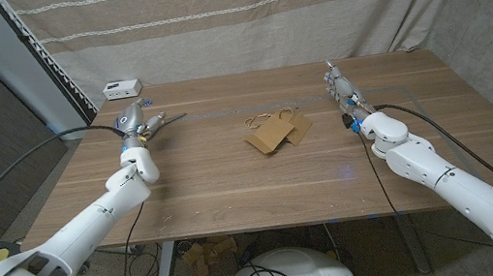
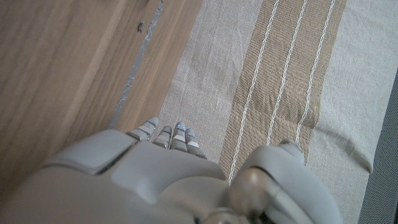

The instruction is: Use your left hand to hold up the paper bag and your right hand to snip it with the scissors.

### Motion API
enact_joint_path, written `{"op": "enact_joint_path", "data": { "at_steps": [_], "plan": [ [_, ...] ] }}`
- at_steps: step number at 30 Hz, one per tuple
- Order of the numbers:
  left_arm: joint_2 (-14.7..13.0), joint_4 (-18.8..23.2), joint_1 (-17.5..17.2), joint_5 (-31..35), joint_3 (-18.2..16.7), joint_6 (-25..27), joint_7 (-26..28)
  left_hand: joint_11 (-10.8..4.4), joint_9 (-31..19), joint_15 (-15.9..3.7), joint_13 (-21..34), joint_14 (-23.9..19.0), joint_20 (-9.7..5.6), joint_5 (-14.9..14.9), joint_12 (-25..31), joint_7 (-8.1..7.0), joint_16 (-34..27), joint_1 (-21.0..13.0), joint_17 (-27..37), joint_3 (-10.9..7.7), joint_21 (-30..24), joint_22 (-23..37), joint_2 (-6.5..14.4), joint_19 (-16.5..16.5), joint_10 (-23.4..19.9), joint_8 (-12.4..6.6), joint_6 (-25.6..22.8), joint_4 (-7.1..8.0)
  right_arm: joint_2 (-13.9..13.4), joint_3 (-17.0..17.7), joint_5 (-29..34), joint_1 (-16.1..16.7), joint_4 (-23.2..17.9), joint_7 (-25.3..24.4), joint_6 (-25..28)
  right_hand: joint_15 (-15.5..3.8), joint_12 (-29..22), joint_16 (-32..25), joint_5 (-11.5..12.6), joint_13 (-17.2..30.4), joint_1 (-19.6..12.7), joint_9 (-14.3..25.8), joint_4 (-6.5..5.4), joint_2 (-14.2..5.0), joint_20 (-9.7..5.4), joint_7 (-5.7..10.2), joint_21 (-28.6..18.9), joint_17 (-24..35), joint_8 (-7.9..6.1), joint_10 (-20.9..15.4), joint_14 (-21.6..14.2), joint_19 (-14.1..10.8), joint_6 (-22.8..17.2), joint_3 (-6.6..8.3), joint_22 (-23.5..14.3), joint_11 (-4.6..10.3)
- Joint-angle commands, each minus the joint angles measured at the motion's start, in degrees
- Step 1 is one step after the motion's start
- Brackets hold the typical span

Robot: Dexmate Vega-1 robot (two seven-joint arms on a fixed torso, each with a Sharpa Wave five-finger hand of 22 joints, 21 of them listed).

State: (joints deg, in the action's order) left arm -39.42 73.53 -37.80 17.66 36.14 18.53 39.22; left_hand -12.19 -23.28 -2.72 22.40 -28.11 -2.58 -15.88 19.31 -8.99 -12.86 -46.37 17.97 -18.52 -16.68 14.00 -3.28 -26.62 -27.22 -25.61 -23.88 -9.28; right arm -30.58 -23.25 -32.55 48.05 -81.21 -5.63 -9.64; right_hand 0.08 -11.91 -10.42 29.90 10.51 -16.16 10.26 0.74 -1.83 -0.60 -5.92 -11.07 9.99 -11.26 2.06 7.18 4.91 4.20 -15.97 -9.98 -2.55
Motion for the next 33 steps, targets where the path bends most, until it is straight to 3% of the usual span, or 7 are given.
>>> {"op": "enact_joint_path", "data": {
  "at_steps": [1,5,8,12,16,24,33],
  "plan": [
    [-0.1,-1.8,1.6,0.7,1.6,-0.7,-2.4,0.05,-0.4,-9.88,0.3,-1.0,-8.87,0.3,0.3,1.19,0.3,-0.8,0.3,-0.4,-0.8,0.1,-0.8,-1.2,0.4,-0.72,-1.1,0.09,-0.2,0.3,-0.1,0.8,-0.3,-0.2,-0.4,-0.28,-0.3,0.0,0.2,0.1,-0.2,0.3,0.23,-0.72,0.01,-0.02,-0.1,0.2,0.02,0.3,0.4,0.1,0.2,-0.32,-0.3,-0.24],
    [0.4,-2.7,1.8,0.3,1.5,-2.0,-1.5,0.26,-1.1,-9.81,1.3,-1.9,-8.8,0.4,2.9,1.56,0.6,0.7,0.4,0.52,-1.3,-0.9,-3.0,-3.2,-4.6,-3.59,-6.5,0.87,-0.2,0.4,-0.4,1.0,-0.5,-0.3,-0.1,-0.3,-0.3,0.0,0.2,0.1,-0.2,0.3,0.24,-0.73,0.03,0.04,-0.1,0.2,0.03,0.3,0.4,0.1,0.2,-0.33,-0.3,-0.29],
    [0.4,-2.8,2.0,0.2,1.5,-1.7,-1.7,0.16,-1.4,-9.74,1.6,-1.6,-8.74,0.4,3.5,2.07,1.0,0.8,0.2,0.71,-1.5,-1.2,-3.5,-4.2,-5.4,-4.04,-7.0,0.89,-0.2,0.4,-0.4,1.1,-0.5,-0.3,-0.2,-0.32,-0.3,0.0,0.2,0.1,-0.2,0.3,0.24,-0.76,0.02,0.01,-0.1,0.2,0.04,0.3,0.4,0.1,0.2,-0.33,-0.3,-0.3],
    [0.3,-2.4,2.1,0.3,1.6,-0.4,-2.4,0.1,-1.7,-9.72,2.1,-1.9,-8.36,0.1,2.8,1.11,1.2,1.3,-0.3,0.89,-1.4,-1.6,-3.7,-4.2,-2.6,-3.25,-4.5,1.23,-0.4,0.3,-0.3,1.0,-0.4,0.0,-0.5,-0.33,-0.3,0.0,0.2,0.1,-0.3,0.3,0.26,-0.78,0.01,0.03,-0.1,0.2,0.05,0.3,0.4,0.1,0.2,-0.33,-0.3,-0.29],
    [-0.1,-2.3,2.3,0.3,1.9,0.0,-3.2,0.09,-0.9,-9.82,2.6,-2.2,-8.12,-0.1,2.2,0.7,1.1,1.9,-0.4,0.93,-0.9,-1.9,-3.5,-3.3,0.0,-1.1,-0.4,1.58,-0.2,0.4,-0.6,1.1,-0.3,0.0,-0.4,-0.33,-0.3,0.0,0.3,0.1,-0.3,0.3,0.27,-0.8,0.02,0.02,-0.1,0.2,0.05,0.3,0.4,0.1,0.2,-0.33,-0.3,-0.29],
    [-0.4,-3.6,3.3,0.7,2.5,-0.7,-3.9,0.09,-0.4,-10.05,2.9,-3.4,-8.7,-0.4,2.9,1.09,0.7,0.6,-0.2,-0.11,-0.8,-2.0,-2.1,-3.2,-1.0,-0.53,0.1,1.22,-0.1,0.5,-0.6,1.4,-0.4,-0.2,-0.7,-0.28,-0.3,0.0,0.3,0.1,-0.4,0.3,0.28,-0.88,0.01,-0.05,-0.1,0.2,0.05,0.3,0.4,0.1,0.2,-0.34,-0.3,-0.32],
    [-0.2,-4.9,4.2,0.8,2.9,-1.3,-4.4,0.15,-0.1,-9.76,3.1,-2.9,-8.44,-0.3,2.8,1.31,1.0,0.8,-0.2,0.0,-0.5,-2.1,-2.6,-2.7,-0.3,-0.2,0.3,1.22,0.0,0.5,-0.4,1.6,-0.7,-0.5,-0.7,-0.33,-0.3,0.0,0.3,0.1,-0.4,0.3,0.3,-0.92,0.03,-0.04,-0.1,0.2,0.06,0.3,0.4,0.1,0.2,-0.37,-0.3,-0.31]
  ]
}}
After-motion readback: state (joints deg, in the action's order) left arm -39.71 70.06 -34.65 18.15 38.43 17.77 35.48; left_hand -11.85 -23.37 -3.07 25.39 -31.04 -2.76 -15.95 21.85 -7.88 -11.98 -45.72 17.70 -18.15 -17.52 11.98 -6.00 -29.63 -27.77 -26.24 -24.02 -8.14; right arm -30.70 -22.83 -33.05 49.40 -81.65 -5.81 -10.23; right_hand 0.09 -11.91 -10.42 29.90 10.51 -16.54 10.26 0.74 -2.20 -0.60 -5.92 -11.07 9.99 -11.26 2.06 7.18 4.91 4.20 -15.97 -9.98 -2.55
